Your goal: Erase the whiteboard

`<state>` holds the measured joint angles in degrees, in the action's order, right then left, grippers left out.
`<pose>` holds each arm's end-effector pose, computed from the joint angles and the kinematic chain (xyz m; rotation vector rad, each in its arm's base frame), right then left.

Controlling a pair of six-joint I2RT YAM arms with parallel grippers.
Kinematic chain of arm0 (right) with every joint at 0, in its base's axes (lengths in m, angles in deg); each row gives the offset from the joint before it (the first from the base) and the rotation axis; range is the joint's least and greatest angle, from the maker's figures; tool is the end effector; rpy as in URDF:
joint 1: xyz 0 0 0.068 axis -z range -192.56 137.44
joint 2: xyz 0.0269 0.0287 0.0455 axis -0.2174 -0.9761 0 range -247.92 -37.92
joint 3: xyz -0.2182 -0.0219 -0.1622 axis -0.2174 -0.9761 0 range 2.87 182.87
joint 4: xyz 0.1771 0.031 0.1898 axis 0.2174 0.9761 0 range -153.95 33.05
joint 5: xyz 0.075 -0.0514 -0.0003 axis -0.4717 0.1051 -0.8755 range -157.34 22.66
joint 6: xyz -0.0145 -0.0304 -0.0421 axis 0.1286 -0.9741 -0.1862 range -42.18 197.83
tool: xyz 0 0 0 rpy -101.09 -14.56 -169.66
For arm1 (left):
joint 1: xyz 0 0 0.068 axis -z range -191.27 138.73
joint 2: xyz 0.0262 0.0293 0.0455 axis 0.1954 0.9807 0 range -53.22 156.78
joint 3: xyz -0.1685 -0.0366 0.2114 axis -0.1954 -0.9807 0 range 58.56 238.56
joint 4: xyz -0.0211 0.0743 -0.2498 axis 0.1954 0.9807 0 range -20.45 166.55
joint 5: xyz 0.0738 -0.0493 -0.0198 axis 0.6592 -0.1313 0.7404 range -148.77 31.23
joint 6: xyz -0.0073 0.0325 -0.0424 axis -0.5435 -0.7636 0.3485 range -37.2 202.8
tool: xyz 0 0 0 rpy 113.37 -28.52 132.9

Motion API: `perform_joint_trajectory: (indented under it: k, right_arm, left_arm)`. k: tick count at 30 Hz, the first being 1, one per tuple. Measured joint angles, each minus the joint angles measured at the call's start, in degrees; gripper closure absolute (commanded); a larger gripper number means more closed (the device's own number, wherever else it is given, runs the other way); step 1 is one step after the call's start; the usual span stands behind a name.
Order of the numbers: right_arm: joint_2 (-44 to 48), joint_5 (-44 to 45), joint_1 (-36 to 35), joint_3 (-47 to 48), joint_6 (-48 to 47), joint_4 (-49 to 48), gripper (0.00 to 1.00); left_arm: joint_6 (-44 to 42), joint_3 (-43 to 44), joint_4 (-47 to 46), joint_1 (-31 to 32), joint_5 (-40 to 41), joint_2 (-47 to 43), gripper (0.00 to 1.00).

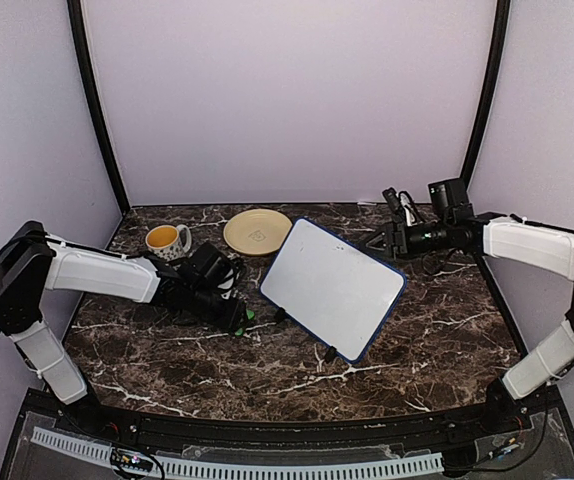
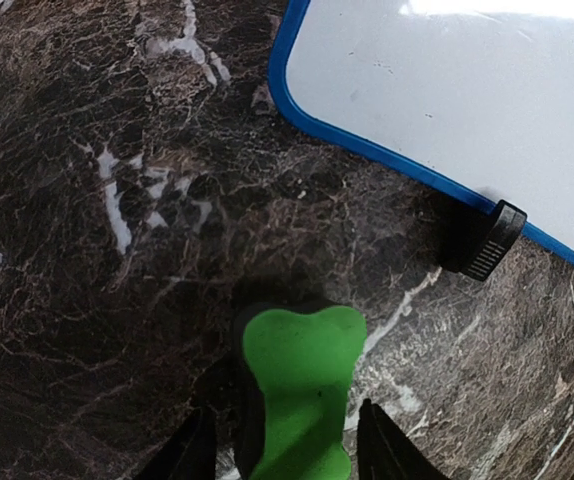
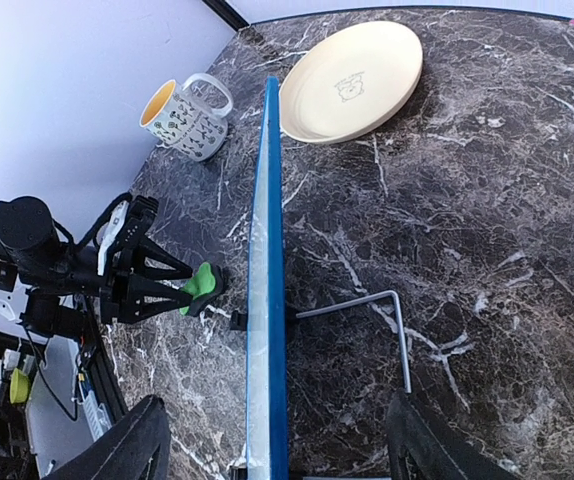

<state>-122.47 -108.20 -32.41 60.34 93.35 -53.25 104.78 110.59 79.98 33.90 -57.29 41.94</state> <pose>0.2932 0.1306 0.2563 -0.4925 2.2192 1.1266 0.2322 -0.2325 0.1645 0.5045 2.5131 -0.4389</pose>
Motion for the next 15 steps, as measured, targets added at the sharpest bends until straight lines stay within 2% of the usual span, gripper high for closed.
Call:
perform_joint_trajectory:
  k: [3, 7, 10, 12, 15]
  right_arm:
    - [0.83, -0.02, 0.15, 0.00, 0.02, 0.11, 0.24]
    - [1.81, -0.02, 0.50, 0.00, 0.02, 0.28, 0.24]
    - [2.71, -0.04, 1.07, 0.00, 0.02, 0.96, 0.23]
    - [3.61, -0.04, 1.70, 0.00, 0.02, 1.38, 0.23]
    - [5.16, -0.07, 2.93, 0.00, 0.02, 1.77, 0.22]
  left_arm:
    - [0.04, 0.02, -0.07, 0.00, -0.46, -0.02, 0.33]
    - [0.15, 0.02, -0.09, 0.00, -0.72, -0.24, 0.22]
    - [0.13, 0.02, -0.09, 0.00, -0.85, -0.87, 0.10]
    - [0.13, 0.02, -0.07, 0.00, -0.92, -1.81, 0.04]
    - [-0.22, 0.04, -0.09, -0.13, -1.44, -3.78, 0.01]
